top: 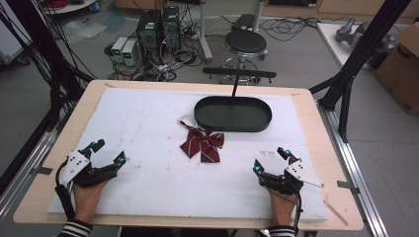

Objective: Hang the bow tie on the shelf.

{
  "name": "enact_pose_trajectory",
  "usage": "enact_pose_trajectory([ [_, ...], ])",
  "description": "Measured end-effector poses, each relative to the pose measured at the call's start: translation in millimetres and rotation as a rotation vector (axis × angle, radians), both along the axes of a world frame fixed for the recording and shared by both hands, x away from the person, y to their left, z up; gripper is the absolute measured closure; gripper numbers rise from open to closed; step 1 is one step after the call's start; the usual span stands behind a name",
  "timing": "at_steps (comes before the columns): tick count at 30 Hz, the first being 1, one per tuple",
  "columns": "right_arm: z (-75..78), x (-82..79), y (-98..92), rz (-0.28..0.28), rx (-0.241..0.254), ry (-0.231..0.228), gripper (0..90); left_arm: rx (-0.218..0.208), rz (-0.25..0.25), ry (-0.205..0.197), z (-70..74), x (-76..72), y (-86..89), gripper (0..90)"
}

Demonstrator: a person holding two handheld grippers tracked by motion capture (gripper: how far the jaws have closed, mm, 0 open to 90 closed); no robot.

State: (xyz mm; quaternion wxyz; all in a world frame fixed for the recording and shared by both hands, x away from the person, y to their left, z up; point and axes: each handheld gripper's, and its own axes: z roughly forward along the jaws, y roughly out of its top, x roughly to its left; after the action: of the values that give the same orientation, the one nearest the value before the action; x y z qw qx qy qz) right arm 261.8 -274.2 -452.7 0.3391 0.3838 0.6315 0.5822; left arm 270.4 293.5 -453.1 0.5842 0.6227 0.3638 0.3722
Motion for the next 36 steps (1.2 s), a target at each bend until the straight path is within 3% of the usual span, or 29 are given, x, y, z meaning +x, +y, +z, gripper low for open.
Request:
enact_pose_trajectory([
  [11, -0.1, -0.9, 0.5, -0.007, 0.000, -0.004, 5.8, 0.009, 0.018, -0.018, -0.2, -2.2, -0.8, 15.8],
  [20, 0.1, -0.6, 1.3, -0.009, -0.003, 0.006, 5.8, 0.010, 0.008, 0.001, 0.3, -0.3, -1.2, 15.8],
  [23, 0.1, -0.6, 1.7, -0.014, -0.005, 0.003, 5.9, 0.013, 0.008, 0.040, 1.3, 3.4, -0.6, 15.8],
  [29, 0.3, 0.1, 1.7, -0.017, -0.004, 0.011, 5.8, 0.016, -0.003, 0.068, 2.4, 6.2, -0.4, 15.8],
  [34, 0.2, 0.2, 1.6, -0.016, -0.010, 0.012, 5.9, 0.040, -0.006, 0.068, 5.1, 7.5, -0.9, 15.8],
  [36, 0.3, 0.4, 1.7, -0.017, -0.007, 0.011, 5.9, 0.032, -0.013, 0.068, 8.7, 9.1, -0.4, 15.8],
])
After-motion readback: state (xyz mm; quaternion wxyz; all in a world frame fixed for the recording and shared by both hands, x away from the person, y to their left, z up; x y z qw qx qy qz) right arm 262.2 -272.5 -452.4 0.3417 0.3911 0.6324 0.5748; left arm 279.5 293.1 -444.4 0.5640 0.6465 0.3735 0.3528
